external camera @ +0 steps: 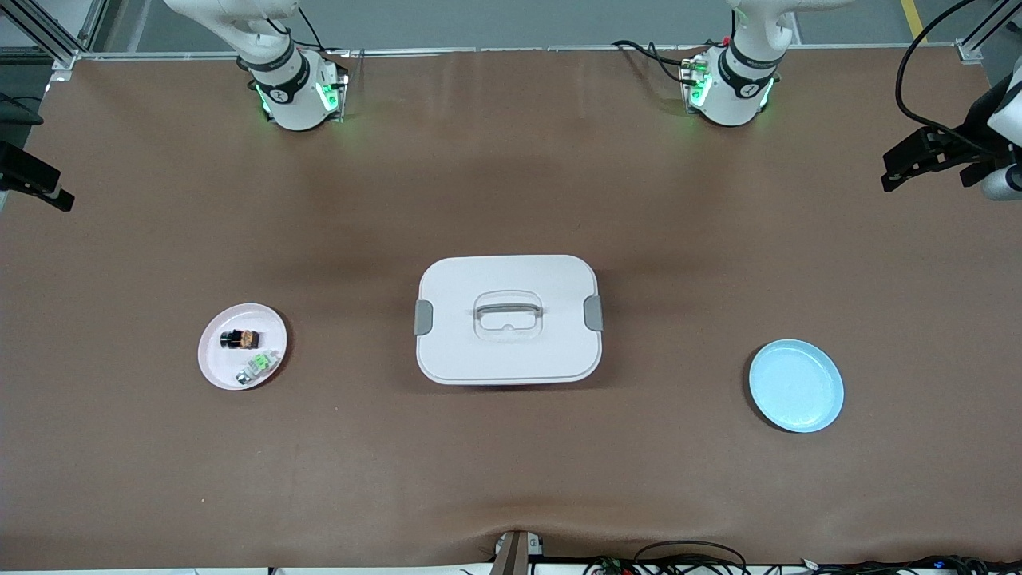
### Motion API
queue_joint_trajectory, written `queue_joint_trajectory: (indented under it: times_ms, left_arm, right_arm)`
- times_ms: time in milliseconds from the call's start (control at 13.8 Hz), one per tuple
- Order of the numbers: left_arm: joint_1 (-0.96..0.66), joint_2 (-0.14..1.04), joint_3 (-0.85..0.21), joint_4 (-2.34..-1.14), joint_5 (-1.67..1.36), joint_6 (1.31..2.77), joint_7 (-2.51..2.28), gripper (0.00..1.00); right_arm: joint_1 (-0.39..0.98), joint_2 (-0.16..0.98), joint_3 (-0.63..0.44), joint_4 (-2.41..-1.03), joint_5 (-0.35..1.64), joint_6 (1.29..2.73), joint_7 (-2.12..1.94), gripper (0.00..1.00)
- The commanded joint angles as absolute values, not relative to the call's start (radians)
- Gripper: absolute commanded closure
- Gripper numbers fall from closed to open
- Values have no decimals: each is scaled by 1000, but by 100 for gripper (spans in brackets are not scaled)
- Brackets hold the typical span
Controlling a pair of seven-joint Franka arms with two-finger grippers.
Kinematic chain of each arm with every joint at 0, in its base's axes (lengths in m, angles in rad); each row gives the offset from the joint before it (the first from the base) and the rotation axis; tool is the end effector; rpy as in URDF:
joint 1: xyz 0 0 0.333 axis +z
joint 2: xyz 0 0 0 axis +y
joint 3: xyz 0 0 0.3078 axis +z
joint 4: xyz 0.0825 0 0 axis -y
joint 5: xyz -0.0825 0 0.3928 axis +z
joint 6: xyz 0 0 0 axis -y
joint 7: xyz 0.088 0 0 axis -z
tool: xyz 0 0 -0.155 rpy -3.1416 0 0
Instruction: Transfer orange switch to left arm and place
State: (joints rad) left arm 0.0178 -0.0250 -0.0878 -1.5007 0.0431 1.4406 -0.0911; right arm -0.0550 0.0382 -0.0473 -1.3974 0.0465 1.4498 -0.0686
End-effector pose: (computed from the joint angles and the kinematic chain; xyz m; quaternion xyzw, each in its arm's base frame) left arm 0.5396 -0.0313 0.6043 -0.9995 -0.0130 0.0157 0.0238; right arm 0.5603 -0.0493 0.6186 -0.9996 0.0139 -0.0090 0.0215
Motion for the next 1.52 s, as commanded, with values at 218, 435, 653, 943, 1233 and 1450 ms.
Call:
queue_joint_trajectory:
  times_ms: [218,435,653,943,1233,1450]
  left_arm:
    - [25,-15,-89,-1474,35,1425,-77,0]
    - [26,-15,-87,-1476,37,1425,-78,0]
    - [38,-15,-90,-1483,31,1420,-78,0]
    - [41,-21,-91,-1489,29,1419,-63,0]
    - [41,-31,-91,-1526,29,1420,-61,0]
    - [41,-31,-92,-1529,29,1425,-60,0]
  right_arm:
    - [-58,18,-46,-1416,58,1454,-63,0]
    - [-60,20,-46,-1416,58,1451,-63,0]
    - [-58,23,-46,-1414,57,1448,-63,0]
    - [-60,23,-46,-1414,57,1451,-63,0]
    - [-60,25,-46,-1414,55,1448,-63,0]
    - [-60,25,-48,-1413,54,1445,-60,0]
